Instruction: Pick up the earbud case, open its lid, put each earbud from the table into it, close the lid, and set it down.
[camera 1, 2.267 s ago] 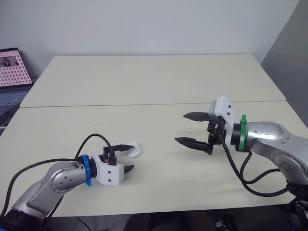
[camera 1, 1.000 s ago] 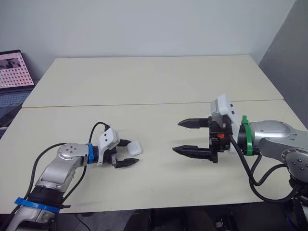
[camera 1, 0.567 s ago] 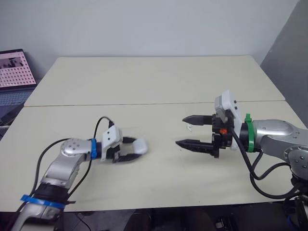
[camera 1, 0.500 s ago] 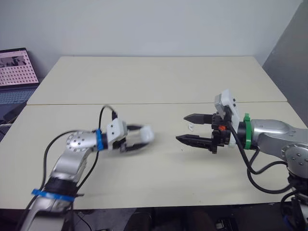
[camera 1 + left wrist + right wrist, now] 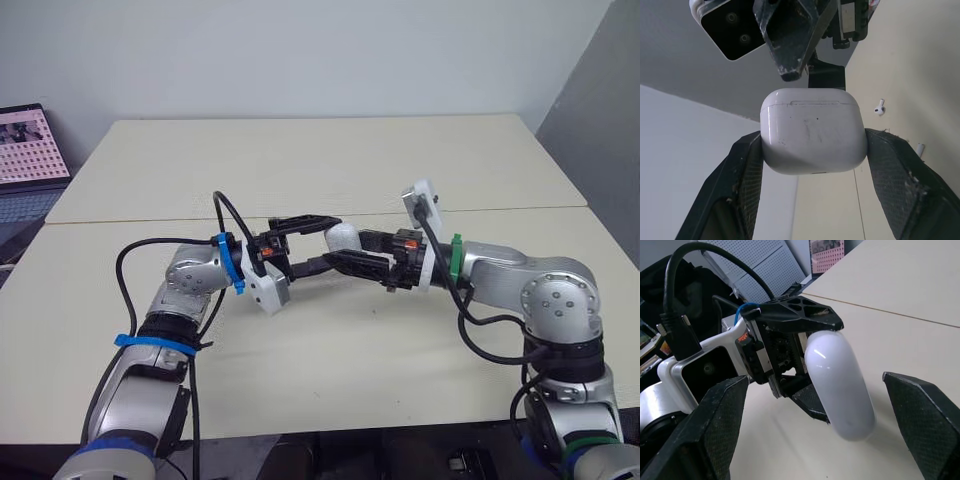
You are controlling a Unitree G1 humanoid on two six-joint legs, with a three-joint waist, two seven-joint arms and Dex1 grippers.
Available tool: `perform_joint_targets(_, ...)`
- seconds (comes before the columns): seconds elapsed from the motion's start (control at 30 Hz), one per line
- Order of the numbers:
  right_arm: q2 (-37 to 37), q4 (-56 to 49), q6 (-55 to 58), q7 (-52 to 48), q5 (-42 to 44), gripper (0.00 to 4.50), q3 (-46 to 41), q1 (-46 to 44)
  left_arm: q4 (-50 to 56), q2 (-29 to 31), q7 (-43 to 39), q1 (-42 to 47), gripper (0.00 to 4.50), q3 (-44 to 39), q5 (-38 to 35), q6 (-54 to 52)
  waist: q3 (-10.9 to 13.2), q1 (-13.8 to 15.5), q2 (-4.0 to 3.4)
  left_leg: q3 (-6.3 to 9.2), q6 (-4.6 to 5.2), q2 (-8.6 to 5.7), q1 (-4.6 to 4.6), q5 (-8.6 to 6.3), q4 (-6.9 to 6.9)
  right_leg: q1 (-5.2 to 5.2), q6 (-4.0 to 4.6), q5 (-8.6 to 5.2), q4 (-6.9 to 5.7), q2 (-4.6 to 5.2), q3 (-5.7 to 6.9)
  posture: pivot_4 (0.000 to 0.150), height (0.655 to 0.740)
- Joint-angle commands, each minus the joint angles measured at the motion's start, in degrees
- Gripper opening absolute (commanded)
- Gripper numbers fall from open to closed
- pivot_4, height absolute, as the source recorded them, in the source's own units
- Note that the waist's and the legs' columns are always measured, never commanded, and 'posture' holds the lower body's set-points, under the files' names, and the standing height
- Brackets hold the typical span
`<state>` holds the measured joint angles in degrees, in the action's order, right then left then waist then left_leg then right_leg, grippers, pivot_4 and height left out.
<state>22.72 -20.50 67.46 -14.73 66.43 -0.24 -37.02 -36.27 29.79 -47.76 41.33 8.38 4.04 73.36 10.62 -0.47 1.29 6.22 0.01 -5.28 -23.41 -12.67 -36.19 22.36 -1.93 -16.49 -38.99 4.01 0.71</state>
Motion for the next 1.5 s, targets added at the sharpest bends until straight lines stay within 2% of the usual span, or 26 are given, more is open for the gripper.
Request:
perform_joint_targets(0.03, -0.68, -1.67, -0.68, 0.12, -1.04, 4.50, 0.52, -1.40, -1.30, 0.72, 2.56, 1.85, 2.73, 0.96, -0.19, 2.32, 0.00, -0.07, 0.00, 0.00, 0.01, 0.00, 0.00, 0.01, 0.00, 0.00, -0.01, 0.01, -0.01, -0.01, -0.01, 0.150, 0.7400)
perform_joint_targets(0.23, 0.76, -2.84, -1.84, -2.39, -5.92, 4.50, 3.21, -1.65, -2.83, 1.03, 4.24, 2.69, 2.73, 3.15, -1.15, 2.97, 0.00, -0.48, 0.00, 0.02, 0.00, -0.01, 0.01, 0.02, 0.00, 0.00, -0.03, 0.02, -0.03, -0.02, -0.01, 0.150, 0.7400)
perform_joint_targets(0.27, 1.00, -2.84, -2.01, -2.94, -6.63, 4.32, 3.46, -1.65, -3.09, 1.00, 4.47, 2.89, 2.73, 3.33, -1.22, 2.90, 0.00, -0.52, 0.00, 0.02, 0.00, -0.01, 0.01, 0.03, -0.01, 0.01, -0.04, 0.02, -0.03, -0.02, -0.01, 0.150, 0.7400)
perform_joint_targets(0.33, 1.11, -2.65, -2.60, -3.40, -7.89, 3.92, 3.50, -1.62, -3.36, 1.03, 5.02, 3.07, 2.73, 3.67, -1.00, 2.96, 0.00, -0.59, 0.00, 0.02, 0.00, -0.02, 0.01, 0.03, -0.01, 0.00, -0.04, 0.02, -0.03, -0.02, 0.00, 0.150, 0.7400)
perform_joint_targets(0.57, 0.53, -2.36, -3.78, -4.85, -10.42, 1.34, 2.84, -2.04, -4.16, 1.22, 6.63, 3.28, 2.73, 4.47, -0.39, 3.32, 0.00, -1.09, 0.00, 0.03, 0.00, -0.02, 0.01, 0.03, -0.01, 0.00, -0.04, 0.02, -0.04, -0.02, 0.00, 0.150, 0.7400)
perform_joint_targets(0.6, 0.36, -2.39, -3.77, -5.04, -10.69, 1.04, 2.78, -1.99, -4.26, 1.19, 6.88, 3.35, 2.73, 4.58, -0.28, 3.34, 0.00, -1.10, 0.00, 0.03, 0.00, -0.02, 0.01, 0.03, -0.01, 0.01, -0.04, 0.02, -0.04, -0.02, -0.01, 0.150, 0.7400)
perform_joint_targets(0.63, 0.16, -2.37, -3.84, -5.21, -10.99, 0.93, 2.64, -1.93, -4.23, 1.14, 7.17, 3.42, 2.73, 4.74, -0.26, 3.33, 0.00, -1.11, 0.00, 0.04, 0.00, -0.02, 0.01, 0.04, -0.01, 0.01, -0.04, 0.02, -0.04, -0.02, 0.00, 0.150, 0.7400)
perform_joint_targets(0.73, -0.25, -2.33, -3.80, -5.59, -11.27, 0.93, 2.01, -1.82, -3.55, 1.05, 7.37, 3.20, 2.73, 5.43, -0.83, 2.99, 0.00, -1.12, 0.00, 0.04, -0.01, -0.01, 0.01, 0.04, -0.01, 0.01, -0.05, 0.02, -0.04, -0.02, 0.00, 0.150, 0.7400)
perform_joint_targets(0.83, 0.59, -2.28, -4.02, -6.30, -12.42, 0.93, 1.70, -1.44, -1.26, 1.43, 4.61, 2.16, 2.73, 7.26, -5.73, -1.75, 0.00, -1.12, 0.00, 0.05, -0.01, -0.02, 0.01, 0.04, -0.01, 0.00, -0.05, 0.03, -0.04, -0.02, 0.00, 0.150, 0.7400)
perform_joint_targets(0.87, 1.13, -2.11, -4.28, -6.71, -13.20, 0.93, 1.66, -1.16, -0.19, 1.76, 3.27, 1.86, 3.48, 7.93, -7.75, -3.73, 0.00, -1.12, 0.00, 0.05, -0.01, -0.03, 0.01, 0.04, -0.02, 0.00, -0.05, 0.03, -0.04, -0.02, -0.01, 0.150, 0.7400)
perform_joint_targets(1.0, 3.25, -0.38, -5.44, -7.56, -16.23, 0.84, 1.13, -0.14, 3.84, 3.94, -0.85, 2.12, 4.50, 7.89, -13.26, -9.23, 0.00, -1.19, 0.00, 0.06, -0.01, -0.02, 0.01, 0.04, -0.02, 0.01, -0.05, 0.03, -0.04, -0.02, -0.01, 0.150, 0.7400)
perform_joint_targets(1.1, 8.05, 0.89, -8.57, -10.32, -22.11, 0.84, 3.77, 0.32, 5.40, 5.69, -5.88, 4.39, 4.50, 7.31, -16.21, -20.56, 0.00, -1.19, 0.00, 0.06, -0.02, -0.02, 0.01, 0.05, -0.02, 0.00, -0.05, 0.03, -0.05, -0.03, -0.01, 0.150, 0.7400)
perform_joint_targets(1.23, 16.18, 1.33, -17.37, -17.33, -35.05, 0.84, 14.21, -1.01, 9.49, 6.26, -14.51, 8.82, 4.50, 8.09, -21.58, -50.17, 0.00, -1.26, -0.01, 0.07, 0.04, -0.08, -0.01, 0.08, -0.12, -0.03, -0.13, 0.04, -0.04, -0.09, 0.03, 0.150, 0.7400)
perform_joint_targets(1.3, 17.36, 1.04, -20.24, -20.04, -39.41, 0.84, 18.66, -2.45, 11.51, 5.89, -18.77, 10.38, 4.50, 8.98, -21.95, -57.40, 0.00, -1.58, 0.00, 0.04, 0.05, -0.05, -0.01, 0.08, -0.14, -0.03, -0.21, 0.06, -0.03, -0.26, 0.08, 0.150, 0.7400)
perform_joint_targets(1.4, 17.67, -0.18, -21.93, -22.95, -43.35, 0.84, 22.48, -3.74, 13.49, 5.65, -24.04, 11.68, 3.88, 10.16, -20.02, -62.48, 0.00, -2.20, 0.00, 0.01, 0.04, 0.02, -0.01, 0.08, -0.13, -0.03, -0.20, 0.06, -0.03, -0.28, 0.02, 0.150, 0.7400)
perform_joint_targets(1.5, 17.37, -0.89, -21.98, -24.25, -45.55, 0.84, 23.44, -4.65, 15.24, 4.89, -26.80, 12.97, 2.91, 10.34, -19.27, -68.27, 0.00, -2.43, 0.00, 0.06, -0.04, 0.08, -0.01, 0.12, -0.13, -0.01, -0.19, 0.06, -0.02, -0.26, -0.06, 0.150, 0.7400)
